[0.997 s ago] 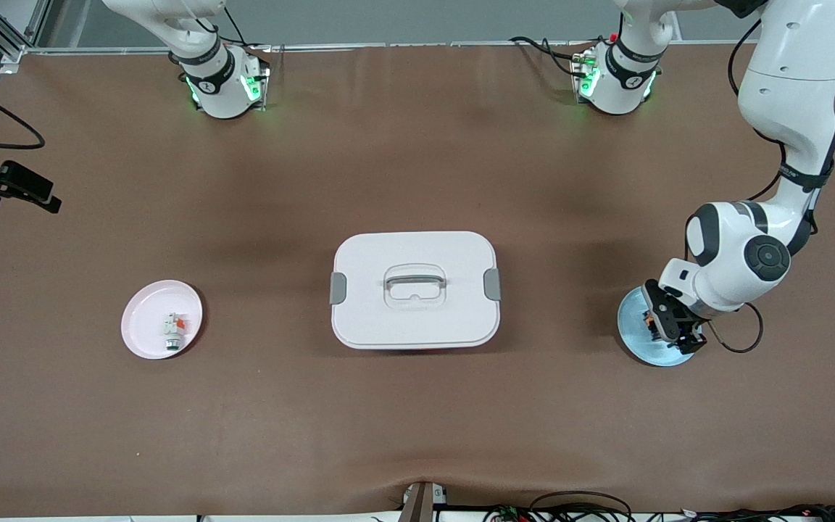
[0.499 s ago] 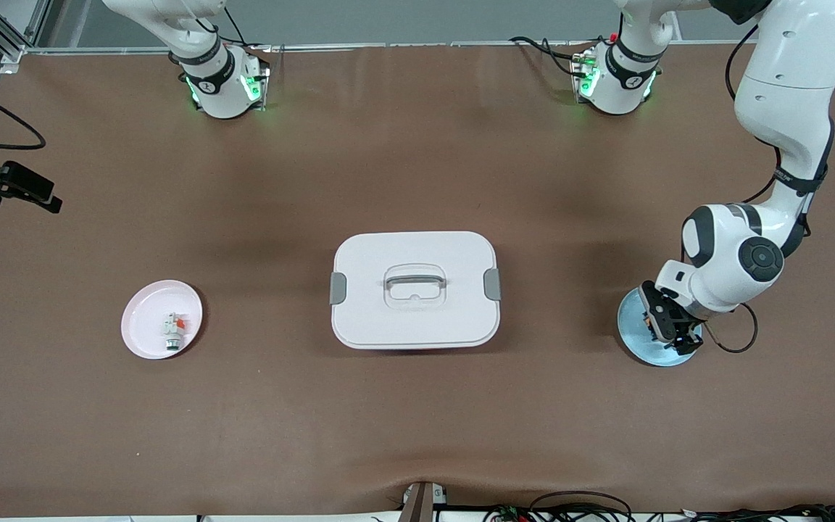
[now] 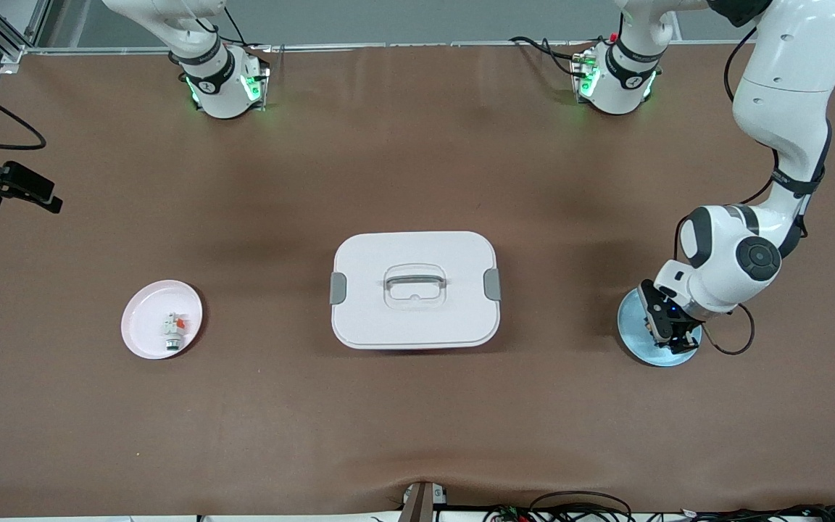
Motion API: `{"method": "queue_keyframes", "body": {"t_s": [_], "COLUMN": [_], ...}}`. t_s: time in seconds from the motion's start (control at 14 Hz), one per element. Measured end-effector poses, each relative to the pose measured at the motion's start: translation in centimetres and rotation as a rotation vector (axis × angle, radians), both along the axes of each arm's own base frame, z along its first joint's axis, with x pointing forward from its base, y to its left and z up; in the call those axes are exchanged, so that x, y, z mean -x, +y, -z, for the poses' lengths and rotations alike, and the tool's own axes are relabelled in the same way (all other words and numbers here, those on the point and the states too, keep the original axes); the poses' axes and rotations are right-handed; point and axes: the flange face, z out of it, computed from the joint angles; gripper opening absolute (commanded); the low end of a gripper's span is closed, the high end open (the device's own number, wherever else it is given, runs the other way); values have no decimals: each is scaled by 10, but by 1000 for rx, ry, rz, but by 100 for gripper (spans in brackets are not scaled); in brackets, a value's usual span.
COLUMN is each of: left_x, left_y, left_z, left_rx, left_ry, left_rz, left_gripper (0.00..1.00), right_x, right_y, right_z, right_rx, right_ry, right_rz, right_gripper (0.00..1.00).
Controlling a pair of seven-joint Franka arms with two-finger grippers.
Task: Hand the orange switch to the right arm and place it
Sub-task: 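Lift the orange switch and carry it above the white box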
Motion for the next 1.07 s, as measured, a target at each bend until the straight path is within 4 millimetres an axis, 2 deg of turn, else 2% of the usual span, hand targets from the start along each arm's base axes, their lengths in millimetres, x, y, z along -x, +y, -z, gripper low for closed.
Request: {"method": "queue_keyframes", "body": {"t_s": [0.07, 0.21, 0.36, 0.5, 0.64, 0.85, 1.07], "left_x": [0, -2, -6, -12, -21, -35, -41], "left_y": [0, -1, -1, -2, -7, -40, -97], "left_z": [0, -2, -16, -47, -88, -146, -181], "left_rx": [0, 2, 4, 24, 55, 112, 183], "left_ry": [-1, -8, -15, 22, 66, 114, 116], "left_rz": [0, 2, -5, -38, -58, -33, -42], "left_gripper": [0, 0, 0, 0, 0, 0, 0], "right_x": [0, 0, 0, 0, 0, 0, 0], "right_y": [0, 0, 0, 0, 0, 0, 0], "right_z": [0, 0, 0, 0, 0, 0, 0], "right_rx": [0, 0, 0, 0, 0, 0, 0], "right_ry": [0, 0, 0, 1, 1, 1, 1], "right_rz": [0, 0, 0, 0, 0, 0, 0], "right_gripper": [100, 100, 100, 100, 100, 100, 100]}}
